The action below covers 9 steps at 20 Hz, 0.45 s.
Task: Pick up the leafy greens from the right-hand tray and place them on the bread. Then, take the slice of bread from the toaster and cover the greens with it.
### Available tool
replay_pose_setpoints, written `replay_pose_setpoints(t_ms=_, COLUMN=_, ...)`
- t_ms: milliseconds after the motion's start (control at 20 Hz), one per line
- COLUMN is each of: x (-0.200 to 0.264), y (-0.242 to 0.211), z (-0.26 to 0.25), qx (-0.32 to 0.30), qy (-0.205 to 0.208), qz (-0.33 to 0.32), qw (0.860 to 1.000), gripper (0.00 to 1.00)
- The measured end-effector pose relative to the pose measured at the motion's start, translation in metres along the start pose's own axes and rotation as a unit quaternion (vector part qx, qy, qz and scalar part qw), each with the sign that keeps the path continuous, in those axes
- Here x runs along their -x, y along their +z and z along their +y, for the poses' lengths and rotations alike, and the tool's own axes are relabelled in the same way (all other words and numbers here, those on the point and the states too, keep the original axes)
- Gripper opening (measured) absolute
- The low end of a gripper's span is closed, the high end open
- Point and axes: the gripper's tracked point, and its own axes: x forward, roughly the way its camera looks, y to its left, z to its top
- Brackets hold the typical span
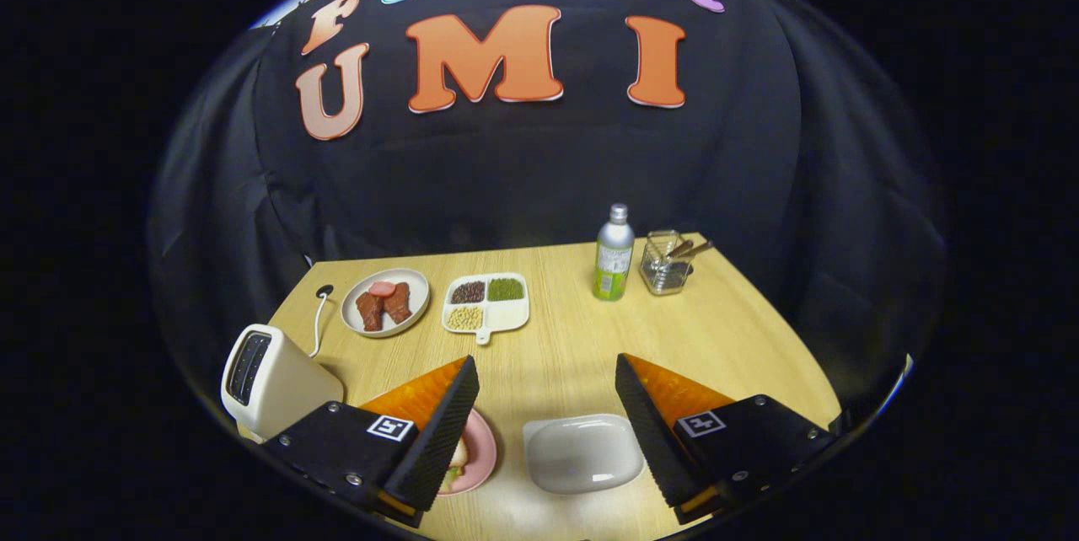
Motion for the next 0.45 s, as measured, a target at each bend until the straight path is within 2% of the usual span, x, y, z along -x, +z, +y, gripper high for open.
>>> replay_pose_setpoints(t_ms=250, x=0.017, y=0.047, z=-0.022, qx=0.011, qy=0.000, qz=-0.064, qw=0.998, gripper=0.98)
replay_pose_setpoints(t_ms=450, x=0.025, y=0.067, z=-0.038, qx=0.025, qy=-0.011, qz=-0.098, qw=0.995, gripper=0.98)
